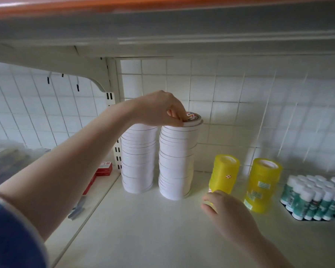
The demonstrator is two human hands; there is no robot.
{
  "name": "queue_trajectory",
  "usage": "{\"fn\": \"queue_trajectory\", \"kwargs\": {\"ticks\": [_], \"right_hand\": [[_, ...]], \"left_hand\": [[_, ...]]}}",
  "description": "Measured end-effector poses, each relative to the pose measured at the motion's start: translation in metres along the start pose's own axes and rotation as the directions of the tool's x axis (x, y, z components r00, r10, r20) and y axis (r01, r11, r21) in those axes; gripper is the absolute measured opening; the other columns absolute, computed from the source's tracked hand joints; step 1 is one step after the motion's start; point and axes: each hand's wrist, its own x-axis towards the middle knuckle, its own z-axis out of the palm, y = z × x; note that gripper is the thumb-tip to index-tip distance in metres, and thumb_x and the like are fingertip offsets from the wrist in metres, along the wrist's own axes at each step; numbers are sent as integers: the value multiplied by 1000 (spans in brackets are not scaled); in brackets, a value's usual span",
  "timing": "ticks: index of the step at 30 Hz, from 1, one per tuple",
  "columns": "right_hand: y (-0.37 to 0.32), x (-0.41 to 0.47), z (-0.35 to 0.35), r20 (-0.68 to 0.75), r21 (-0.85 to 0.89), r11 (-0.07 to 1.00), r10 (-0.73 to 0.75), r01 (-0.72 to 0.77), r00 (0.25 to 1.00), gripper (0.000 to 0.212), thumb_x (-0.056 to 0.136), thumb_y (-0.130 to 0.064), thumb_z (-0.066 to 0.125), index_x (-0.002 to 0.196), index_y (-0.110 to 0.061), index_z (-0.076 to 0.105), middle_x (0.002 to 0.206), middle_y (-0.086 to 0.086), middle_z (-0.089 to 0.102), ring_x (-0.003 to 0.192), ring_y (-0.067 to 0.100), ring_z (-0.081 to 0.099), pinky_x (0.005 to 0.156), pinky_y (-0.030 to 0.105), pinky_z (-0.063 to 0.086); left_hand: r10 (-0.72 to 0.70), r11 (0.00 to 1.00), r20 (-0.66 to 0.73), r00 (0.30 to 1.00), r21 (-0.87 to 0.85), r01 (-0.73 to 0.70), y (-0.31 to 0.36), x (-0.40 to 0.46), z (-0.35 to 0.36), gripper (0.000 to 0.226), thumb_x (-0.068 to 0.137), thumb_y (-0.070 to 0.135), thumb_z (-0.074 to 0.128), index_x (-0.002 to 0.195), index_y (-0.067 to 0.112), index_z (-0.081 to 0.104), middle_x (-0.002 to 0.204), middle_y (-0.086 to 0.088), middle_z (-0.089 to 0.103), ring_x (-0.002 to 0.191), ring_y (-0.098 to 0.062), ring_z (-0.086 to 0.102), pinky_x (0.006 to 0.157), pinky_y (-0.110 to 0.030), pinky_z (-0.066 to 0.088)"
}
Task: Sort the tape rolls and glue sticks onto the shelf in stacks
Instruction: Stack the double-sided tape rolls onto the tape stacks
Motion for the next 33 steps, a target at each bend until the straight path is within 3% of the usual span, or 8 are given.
{"fn": "queue_trajectory", "kwargs": {"ticks": [8, 12, 14, 18, 20, 23, 28, 33], "right_hand": [[-6, 5, 5, 86, -53, 998, 31, -26, 996, 33, 95, -37, 46, 122, -19, 54, 120, -3, 59, 107, 19, 55, 84, 26, 41], [-13, 10, 7, 102, -37, 999, 27, -23, 994, 41, 95, -36, 48, 133, -22, 46, 126, -4, 57, 113, 17, 53, 87, 24, 39], [-17, 12, 8, 101, -39, 999, 34, -31, 994, 41, 95, -35, 49, 132, -20, 47, 126, -2, 57, 114, 17, 53, 88, 25, 40], [-22, 17, 11, 96, -15, 998, 62, -61, 993, 44, 95, -34, 50, 136, -19, 43, 126, -2, 57, 114, 15, 53, 86, 21, 38], [-24, 21, 13, 100, 8, 996, 92, -93, 991, 53, 94, -35, 52, 142, -18, 36, 130, -1, 55, 118, 14, 51, 90, 20, 37], [-25, 27, 20, 98, 65, 986, 150, -156, 984, 60, 92, -35, 55, 143, -14, 33, 134, 2, 53, 122, 15, 49, 93, 22, 38], [-30, 37, 36, 96, 222, 935, 261, -276, 961, 85, 82, -41, 67, 146, -7, 21, 138, 7, 47, 124, 21, 47, 88, 23, 37], [-41, 49, 53, -43, 447, 850, 332, -279, 942, 101, 67, -43, 78, 144, -7, 23, 136, 7, 49, 120, 25, 49, 86, 30, 41]], "left_hand": [[-36, 998, 118, 992, 52, 30, -8, 5, 2, 30, 76, 35, 72, 105, 30, 68, 104, 10, 64, 103, -9, 55, 92, -27, 43], [-38, 999, 142, 989, 26, 34, -10, 5, -1, 11, 75, 34, 75, 83, 31, 68, 88, 15, 63, 92, -7, 55, 75, -16, 42], [-42, 999, 153, 987, 9, 41, -10, 4, -4, 12, 73, 35, 76, 75, 36, 64, 84, 17, 63, 89, -6, 57, 78, -19, 43], [-64, 998, 189, 980, 36, 58, -12, 7, -8, 14, 71, 35, 77, 73, 34, 64, 81, 17, 64, 82, 1, 58, 74, -19, 45], [-108, 992, 223, 969, 85, 91, -10, 10, -11, 18, 72, 37, 78, 77, 29, 63, 87, 9, 66, 85, -9, 62, 79, -29, 50], [-138, 987, 255, 957, 119, 111, -3, 13, -13, 22, 74, 33, 77, 84, 22, 60, 93, 0, 65, 89, -19, 61, 86, -34, 50], [-124, 990, 264, 956, 90, 104, 0, 13, -9, 25, 74, 30, 77, 74, 27, 52, 82, 4, 58, 82, -16, 54, 78, -29, 45], [-117, 991, 236, 965, 92, 97, -6, 17, 2, 27, 73, 31, 78, 71, 28, 52, 80, 3, 58, 79, -18, 55, 75, -31, 46]]}}
